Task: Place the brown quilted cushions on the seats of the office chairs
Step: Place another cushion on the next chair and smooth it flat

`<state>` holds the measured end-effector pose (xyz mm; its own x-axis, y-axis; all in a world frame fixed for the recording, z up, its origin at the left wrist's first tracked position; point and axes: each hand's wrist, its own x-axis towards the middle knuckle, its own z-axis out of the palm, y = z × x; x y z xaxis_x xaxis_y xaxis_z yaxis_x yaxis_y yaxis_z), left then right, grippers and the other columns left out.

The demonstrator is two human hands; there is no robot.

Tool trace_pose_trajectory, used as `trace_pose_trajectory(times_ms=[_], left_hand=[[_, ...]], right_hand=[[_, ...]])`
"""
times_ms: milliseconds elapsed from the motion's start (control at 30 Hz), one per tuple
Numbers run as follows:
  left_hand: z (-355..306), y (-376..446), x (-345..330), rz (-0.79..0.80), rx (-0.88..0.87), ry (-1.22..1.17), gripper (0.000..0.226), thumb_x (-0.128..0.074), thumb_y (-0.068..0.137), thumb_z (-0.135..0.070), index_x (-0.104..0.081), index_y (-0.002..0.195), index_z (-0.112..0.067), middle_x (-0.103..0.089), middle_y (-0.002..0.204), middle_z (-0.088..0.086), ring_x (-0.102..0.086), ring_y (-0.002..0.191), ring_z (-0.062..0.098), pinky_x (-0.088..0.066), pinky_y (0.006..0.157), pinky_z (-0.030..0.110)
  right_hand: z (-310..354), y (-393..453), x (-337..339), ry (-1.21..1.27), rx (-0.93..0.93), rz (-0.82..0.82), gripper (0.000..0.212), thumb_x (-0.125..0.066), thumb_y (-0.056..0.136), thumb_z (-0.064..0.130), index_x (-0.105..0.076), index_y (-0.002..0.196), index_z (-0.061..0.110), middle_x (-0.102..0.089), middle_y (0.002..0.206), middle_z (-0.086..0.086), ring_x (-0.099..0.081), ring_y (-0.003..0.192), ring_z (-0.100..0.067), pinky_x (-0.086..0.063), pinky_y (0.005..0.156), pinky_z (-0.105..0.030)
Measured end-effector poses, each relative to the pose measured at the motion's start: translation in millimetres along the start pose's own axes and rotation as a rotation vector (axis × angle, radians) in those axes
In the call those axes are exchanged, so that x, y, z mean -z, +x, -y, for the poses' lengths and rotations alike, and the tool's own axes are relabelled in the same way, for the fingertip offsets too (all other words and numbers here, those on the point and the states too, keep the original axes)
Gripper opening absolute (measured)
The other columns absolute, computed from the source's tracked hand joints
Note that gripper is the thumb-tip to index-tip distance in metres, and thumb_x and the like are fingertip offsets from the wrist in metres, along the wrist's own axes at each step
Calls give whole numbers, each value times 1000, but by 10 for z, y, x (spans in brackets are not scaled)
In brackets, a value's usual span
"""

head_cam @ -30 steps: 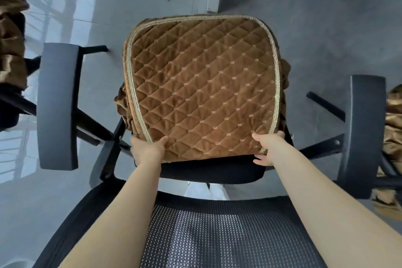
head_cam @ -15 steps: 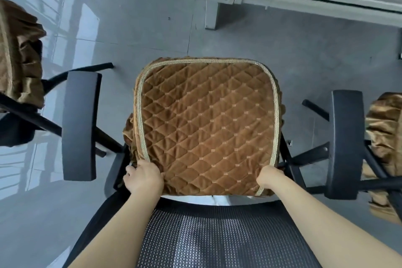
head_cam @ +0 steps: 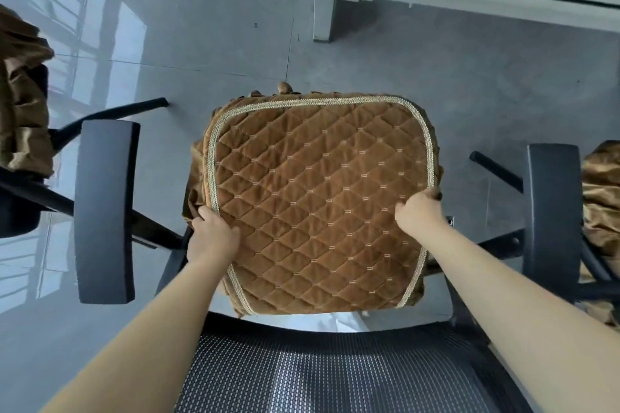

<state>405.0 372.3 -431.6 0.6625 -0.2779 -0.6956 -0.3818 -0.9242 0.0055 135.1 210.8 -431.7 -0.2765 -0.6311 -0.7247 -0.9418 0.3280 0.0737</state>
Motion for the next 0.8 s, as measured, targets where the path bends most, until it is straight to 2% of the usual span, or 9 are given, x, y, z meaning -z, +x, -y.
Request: trace_pose_trajectory(times_ms=[100, 167, 233, 333, 500, 600, 667, 733, 800], left_hand=[[-86, 273, 88, 24, 48, -203, 76, -61, 91, -30, -19, 146, -1, -42, 140, 28, -46, 125, 46, -43, 97, 51], [-103, 360, 76, 35, 78, -251, 78, -64, 91, -33, -21, 147, 0, -41, 142, 27, -46, 126, 45, -42, 98, 49], [-83, 365, 30, 21, 65, -223, 74, -65, 91, -33, -27, 143, 2, -41, 142, 28, -45, 126, 45, -41, 99, 49], [-25, 313, -34, -19, 47, -232, 68, -66, 91, -27, -29, 140, 2, -40, 140, 28, -46, 123, 47, -40, 98, 51], [108, 169, -154, 38, 58, -190, 54, -66, 91, -23, -33, 128, 0, -42, 137, 28, -48, 120, 47, -43, 91, 51], [95, 113, -117, 47, 44, -24, 52, -63, 92, -27, -35, 125, 1, -41, 135, 26, -49, 120, 46, -42, 89, 49], [56, 120, -50, -8, -9, 114, 51, -61, 91, -27, -36, 127, -1, -40, 131, 22, -52, 114, 45, -43, 81, 46], [12, 205, 0, -123, -133, 165, 52, -60, 87, -19, -36, 131, -3, -39, 126, 19, -49, 111, 43, -41, 78, 46], [-73, 339, 80, -176, -231, 116, 60, -59, 86, -17, -34, 138, -2, -40, 130, 22, -44, 117, 44, -40, 89, 48]], right_hand=[[178, 237, 105, 137, -2, -62, 90, -55, 94, 31, 8, 149, -2, -25, 148, -29, -38, 132, -41, -37, 104, -45], [211, 373, 141, 181, -26, -57, 98, -63, 90, 32, 10, 151, 6, -22, 150, -27, -35, 134, -42, -35, 108, -47], [192, 423, 151, 198, -41, -51, 97, -69, 87, 32, 2, 150, 10, -24, 146, -26, -37, 130, -43, -39, 103, -48], [100, 389, 118, 241, -53, -64, 84, -73, 84, 24, -12, 142, 13, -24, 142, -25, -35, 127, -43, -41, 96, -47], [-206, 283, -60, 212, -112, 4, 80, -75, 82, 15, -15, 136, 11, -29, 137, -27, -43, 121, -45, -43, 95, -47], [-254, 280, -76, 189, -91, 26, 81, -74, 81, 17, -16, 136, 4, -35, 134, -28, -47, 118, -44, -44, 94, -46], [-192, 313, -22, 164, -64, 11, 80, -70, 84, 18, -16, 139, -1, -33, 137, -27, -42, 124, -42, -42, 97, -44], [-70, 366, 84, 182, 4, -37, 86, -67, 86, 20, -10, 148, 3, -27, 145, -24, -35, 132, -42, -38, 102, -46], [78, 440, 217, 232, 64, -80, 89, -64, 87, 21, -4, 153, 15, -23, 150, -20, -31, 135, -42, -36, 105, -49]])
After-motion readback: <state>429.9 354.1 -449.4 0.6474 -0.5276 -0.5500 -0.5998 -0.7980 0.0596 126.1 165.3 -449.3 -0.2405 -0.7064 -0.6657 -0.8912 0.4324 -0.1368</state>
